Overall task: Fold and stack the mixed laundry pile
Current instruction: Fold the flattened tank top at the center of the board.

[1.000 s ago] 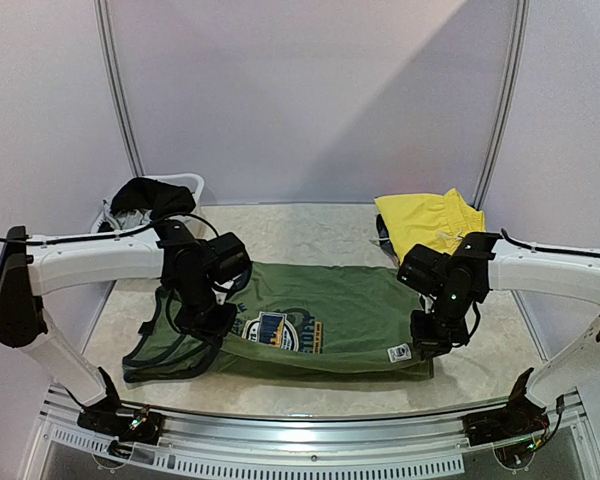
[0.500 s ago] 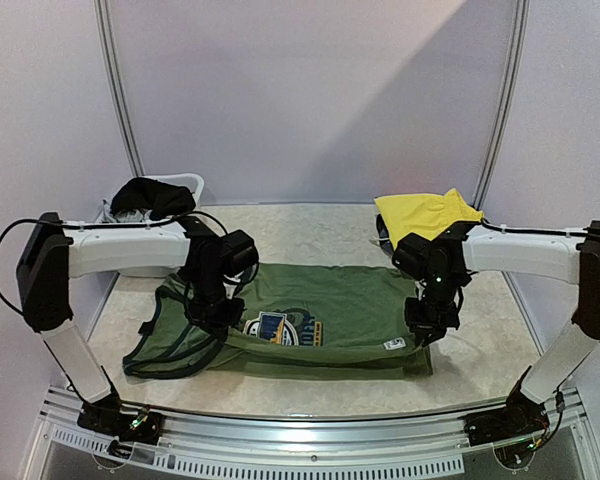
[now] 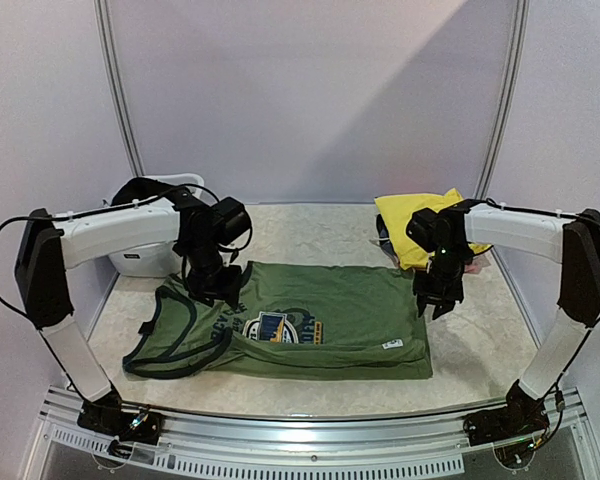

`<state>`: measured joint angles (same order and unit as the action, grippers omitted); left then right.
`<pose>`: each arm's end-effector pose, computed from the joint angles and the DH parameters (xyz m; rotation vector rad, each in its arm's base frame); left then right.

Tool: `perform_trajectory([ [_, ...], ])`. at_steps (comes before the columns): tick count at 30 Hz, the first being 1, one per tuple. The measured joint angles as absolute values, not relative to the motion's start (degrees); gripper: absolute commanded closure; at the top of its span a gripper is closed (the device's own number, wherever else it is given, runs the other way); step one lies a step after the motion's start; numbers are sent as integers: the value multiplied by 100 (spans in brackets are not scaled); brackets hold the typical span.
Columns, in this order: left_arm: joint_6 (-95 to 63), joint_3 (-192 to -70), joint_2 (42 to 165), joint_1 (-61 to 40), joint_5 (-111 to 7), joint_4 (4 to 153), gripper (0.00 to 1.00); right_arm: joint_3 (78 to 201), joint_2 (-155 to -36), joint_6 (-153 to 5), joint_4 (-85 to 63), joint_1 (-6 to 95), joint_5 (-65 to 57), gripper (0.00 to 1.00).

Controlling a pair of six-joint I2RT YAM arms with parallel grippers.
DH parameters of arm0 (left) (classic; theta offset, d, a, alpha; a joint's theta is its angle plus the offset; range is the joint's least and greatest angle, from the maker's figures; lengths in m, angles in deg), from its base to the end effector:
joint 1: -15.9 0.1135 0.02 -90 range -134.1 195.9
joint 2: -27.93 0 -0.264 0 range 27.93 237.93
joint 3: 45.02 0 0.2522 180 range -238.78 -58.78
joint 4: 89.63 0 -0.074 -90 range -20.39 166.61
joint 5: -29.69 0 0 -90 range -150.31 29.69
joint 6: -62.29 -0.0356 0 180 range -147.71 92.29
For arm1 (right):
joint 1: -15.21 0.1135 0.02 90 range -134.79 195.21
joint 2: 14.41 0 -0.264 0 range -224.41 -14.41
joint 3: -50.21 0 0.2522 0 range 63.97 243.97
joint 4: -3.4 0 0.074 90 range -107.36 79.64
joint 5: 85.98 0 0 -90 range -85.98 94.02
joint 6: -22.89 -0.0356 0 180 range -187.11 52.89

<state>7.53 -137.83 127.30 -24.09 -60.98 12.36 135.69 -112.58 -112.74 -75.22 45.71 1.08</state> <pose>0.2484 -0.2078 0.2361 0.1259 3.0559 -0.0744 0.2585 0.1544 0.2099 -0.4079 -3.0647 -0.0407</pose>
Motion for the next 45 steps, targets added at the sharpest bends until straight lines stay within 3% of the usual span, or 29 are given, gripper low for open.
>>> perform_trajectory([
  [6,497,-12968,11830,-2573,-5960,1398,51,13283,-10410,-10815,-7288,4862,-110,68],
  [13,511,-12087,11555,-2698,-5512,2071,54,11805,-9348,-10948,-6720,5019,-657,65],
  [20,642,-11781,11854,-2695,-5248,2877,55,11399,-9304,-11274,-6187,5017,-875,64],
  [32,497,-11759,12263,-2636,-5062,3385,73,11152,-9573,-11337,-5520,4921,-875,69],
  [42,486,-11752,12368,-2630,-5044,3459,84,10936,-9593,-11300,-5481,4921,-873,67],
  [45,489,-11752,12383,-2630,-5044,3461,88,10936,-9595,-11282,-5474,4921,-875,73],
])
